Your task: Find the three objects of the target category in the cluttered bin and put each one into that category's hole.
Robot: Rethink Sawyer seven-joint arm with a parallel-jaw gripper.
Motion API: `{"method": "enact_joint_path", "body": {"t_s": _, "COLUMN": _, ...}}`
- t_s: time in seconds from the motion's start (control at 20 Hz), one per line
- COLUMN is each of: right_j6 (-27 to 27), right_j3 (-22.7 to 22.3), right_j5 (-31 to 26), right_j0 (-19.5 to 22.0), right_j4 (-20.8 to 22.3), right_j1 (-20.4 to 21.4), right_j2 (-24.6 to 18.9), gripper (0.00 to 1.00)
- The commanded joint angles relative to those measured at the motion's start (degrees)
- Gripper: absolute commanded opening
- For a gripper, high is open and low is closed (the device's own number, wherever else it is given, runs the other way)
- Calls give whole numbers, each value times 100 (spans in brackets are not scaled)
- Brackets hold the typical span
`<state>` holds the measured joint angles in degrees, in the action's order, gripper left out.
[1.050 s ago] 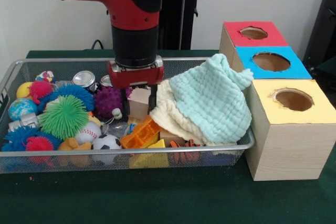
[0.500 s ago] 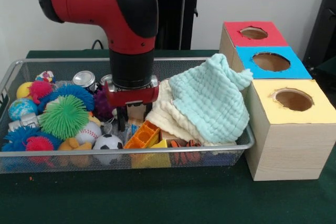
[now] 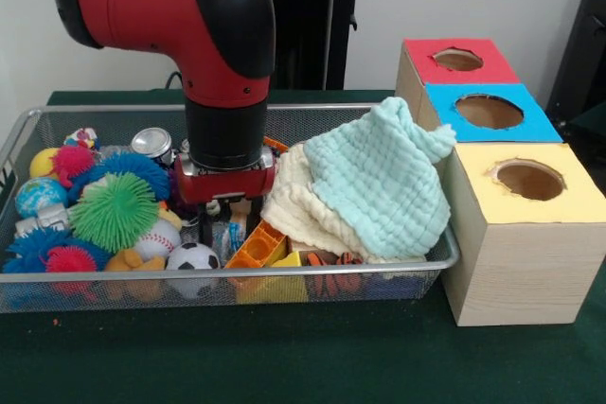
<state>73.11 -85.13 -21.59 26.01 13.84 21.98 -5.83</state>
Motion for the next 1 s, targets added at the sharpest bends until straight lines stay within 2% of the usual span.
{"method": "enact_joint_path", "body": {"t_s": 0.05, "right_j6": 184, "right_j3": 761, "right_j5": -234, "right_j0": 214, "right_j4": 188, "right_j1": -717, "right_j2": -227, "gripper": 100}}
{"method": "enact_joint_path", "body": {"t_s": 0.1, "right_j6": 188, "right_j3": 794, "right_j5": -279, "right_j0": 201, "right_j4": 181, "right_j1": -776, "right_j2": -224, "gripper": 100}}
{"method": "enact_joint_path", "body": {"t_s": 0.15, "right_j6": 284, "right_j3": 805, "right_j5": -218, "right_j0": 198, "right_j4": 157, "right_j1": -806, "right_j2": -218, "gripper": 0}}
{"method": "enact_joint_path", "body": {"t_s": 0.45, "right_j6": 419, "right_j3": 877, "right_j5": -286, "right_j0": 79, "right_j4": 126, "right_j1": -820, "right_j2": -144, "gripper": 0}}
{"method": "enact_joint_path", "body": {"t_s": 0.65, "right_j6": 528, "right_j3": 665, "right_j5": -494, "right_j0": 11, "right_j4": 62, "right_j1": -536, "right_j2": -94, "gripper": 0}}
{"method": "enact_joint_path", "body": {"t_s": 0.8, "right_j6": 624, "right_j3": 187, "right_j5": -857, "right_j0": -81, "right_j4": -21, "right_j1": 76, "right_j2": -6, "gripper": 0}}
{"method": "enact_joint_path", "body": {"t_s": 0.9, "right_j6": 620, "right_j3": -149, "right_j5": -1336, "right_j0": -163, "right_j4": -132, "right_j1": 663, "right_j2": 47, "gripper": 0}}
{"method": "enact_joint_path", "body": {"t_s": 1.0, "right_j6": 580, "right_j3": -255, "right_j5": -2079, "right_j0": -280, "right_j4": -279, "right_j1": 1178, "right_j2": 122, "gripper": 0}}
